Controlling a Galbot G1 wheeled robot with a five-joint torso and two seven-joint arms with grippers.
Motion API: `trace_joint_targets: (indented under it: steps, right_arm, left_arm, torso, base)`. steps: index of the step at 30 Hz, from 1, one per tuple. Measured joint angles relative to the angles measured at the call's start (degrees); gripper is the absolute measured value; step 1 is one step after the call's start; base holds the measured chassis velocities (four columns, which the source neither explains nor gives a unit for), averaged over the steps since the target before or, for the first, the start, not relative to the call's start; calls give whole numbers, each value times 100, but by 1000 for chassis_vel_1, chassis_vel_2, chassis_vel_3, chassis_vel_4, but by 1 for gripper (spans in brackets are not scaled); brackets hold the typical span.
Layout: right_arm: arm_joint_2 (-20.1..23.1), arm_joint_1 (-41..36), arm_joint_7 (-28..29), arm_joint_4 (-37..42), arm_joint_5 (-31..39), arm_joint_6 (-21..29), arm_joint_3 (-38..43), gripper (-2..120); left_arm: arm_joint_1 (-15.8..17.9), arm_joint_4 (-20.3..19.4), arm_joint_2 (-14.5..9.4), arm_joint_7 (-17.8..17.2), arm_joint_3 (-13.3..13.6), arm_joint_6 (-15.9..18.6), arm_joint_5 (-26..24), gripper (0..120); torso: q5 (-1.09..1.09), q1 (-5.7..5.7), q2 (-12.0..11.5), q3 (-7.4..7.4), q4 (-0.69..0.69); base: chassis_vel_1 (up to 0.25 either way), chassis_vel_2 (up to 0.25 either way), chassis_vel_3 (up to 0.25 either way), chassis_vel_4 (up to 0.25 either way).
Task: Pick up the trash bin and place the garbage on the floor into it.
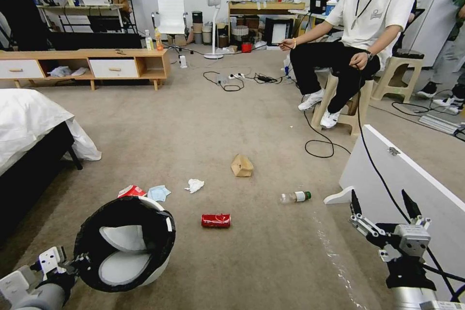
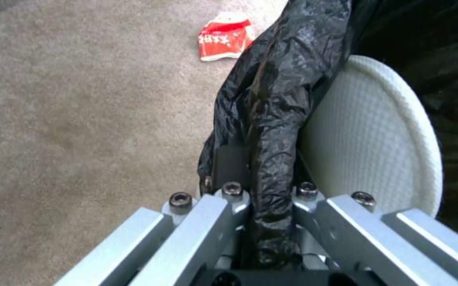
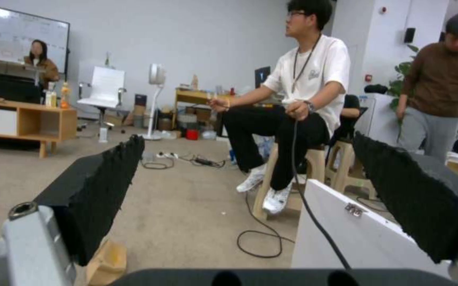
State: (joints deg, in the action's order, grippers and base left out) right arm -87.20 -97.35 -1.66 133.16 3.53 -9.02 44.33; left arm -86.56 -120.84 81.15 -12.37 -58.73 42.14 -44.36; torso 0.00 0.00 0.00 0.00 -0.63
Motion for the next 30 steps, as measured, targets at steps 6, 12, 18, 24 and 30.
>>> trace_joint_targets:
  steps: [6, 12, 18, 24, 30]
  right_arm:
    - [3, 2, 0, -2, 5, -2, -2, 100]
    - [18, 4, 7, -4, 21, -4, -4, 100]
    - [27, 6, 21, -4, 35, -5, 1, 100]
    - [30, 6, 36, -9, 45, -18, 2, 100]
    - [38, 6, 62, -12, 44, -21, 3, 100]
  left_arm:
    - [-2, 0, 6, 29, 0, 0, 0, 2]
    - [-5, -3, 28, 35, 3, 0, -2, 2]
    - [-6, -23, 38, 38, 8, 0, -2, 2]
    - [-12, -33, 42, 44, 8, 0, 6, 2]
    - [-22, -52, 46, 53, 7, 0, 9, 2]
  torso:
    - [0, 0, 0, 0, 0]
    - [0, 0, 0, 0, 0]
    - [0, 0, 0, 0, 0]
    - [0, 0, 0, 0, 0]
    - [0, 0, 0, 0, 0]
  base:
    - [0, 0, 0, 0]
    - [0, 0, 0, 0]
    - [0, 0, 0, 0]
    - [0, 0, 0, 0]
    - [0, 0, 0, 0]
